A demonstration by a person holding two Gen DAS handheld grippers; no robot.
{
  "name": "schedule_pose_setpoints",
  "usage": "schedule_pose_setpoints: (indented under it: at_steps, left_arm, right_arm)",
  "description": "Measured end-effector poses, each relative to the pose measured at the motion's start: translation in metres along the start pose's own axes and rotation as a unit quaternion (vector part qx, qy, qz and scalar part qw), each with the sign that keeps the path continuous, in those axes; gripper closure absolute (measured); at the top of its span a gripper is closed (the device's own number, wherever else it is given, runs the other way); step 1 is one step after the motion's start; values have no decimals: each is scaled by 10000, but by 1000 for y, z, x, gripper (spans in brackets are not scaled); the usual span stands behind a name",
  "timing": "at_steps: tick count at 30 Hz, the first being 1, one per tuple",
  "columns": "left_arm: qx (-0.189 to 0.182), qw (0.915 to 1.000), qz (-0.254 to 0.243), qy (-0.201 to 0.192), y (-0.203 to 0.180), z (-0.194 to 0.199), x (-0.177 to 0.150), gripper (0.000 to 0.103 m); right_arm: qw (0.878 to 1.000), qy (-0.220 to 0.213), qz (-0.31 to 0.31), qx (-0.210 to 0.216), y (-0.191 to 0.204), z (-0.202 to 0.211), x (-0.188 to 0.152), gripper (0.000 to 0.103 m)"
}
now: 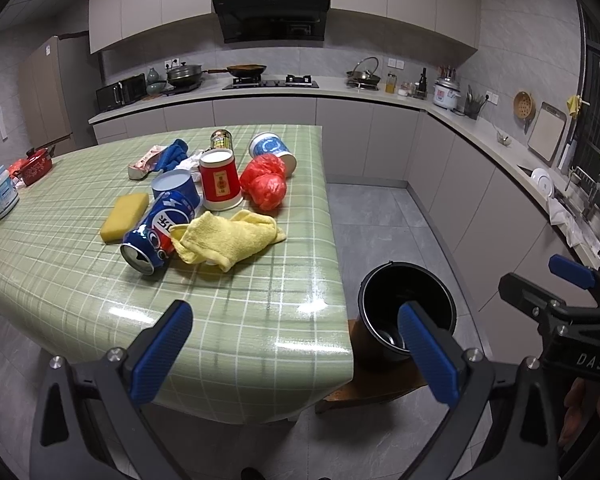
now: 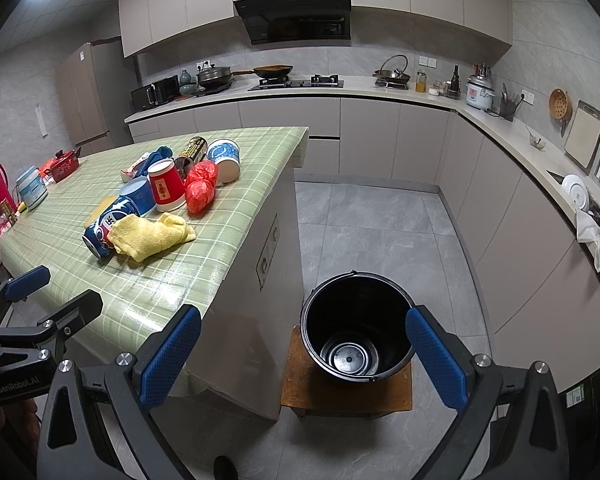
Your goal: Collect trash
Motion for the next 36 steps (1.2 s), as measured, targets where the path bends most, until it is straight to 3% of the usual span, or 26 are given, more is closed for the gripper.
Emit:
schedule_pose_setpoints:
  at_steps: [18, 29, 36]
  left_arm:
    - [22, 10000, 47, 15, 2, 0, 1, 0]
    - [197, 9997, 171, 38, 28, -8, 2, 0]
    - [465, 9982, 369, -9, 66, -16, 11, 0]
  right_arm:
    - [10000, 36, -56, 35, 0, 1, 2, 0]
    - [9996, 126, -150, 198, 5, -25, 1, 0]
    - [9992, 71, -208, 330, 11, -40, 10, 0]
Point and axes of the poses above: each gripper's, at about its wrist camera, not at the fingertips, and z roughly against the way its jaws point, y to its left, x to its top, the point moved 9 cm from there along -z, roughly the way its jaws point, and after that the axes turned 12 degrees about z, right-handed, at the moved point
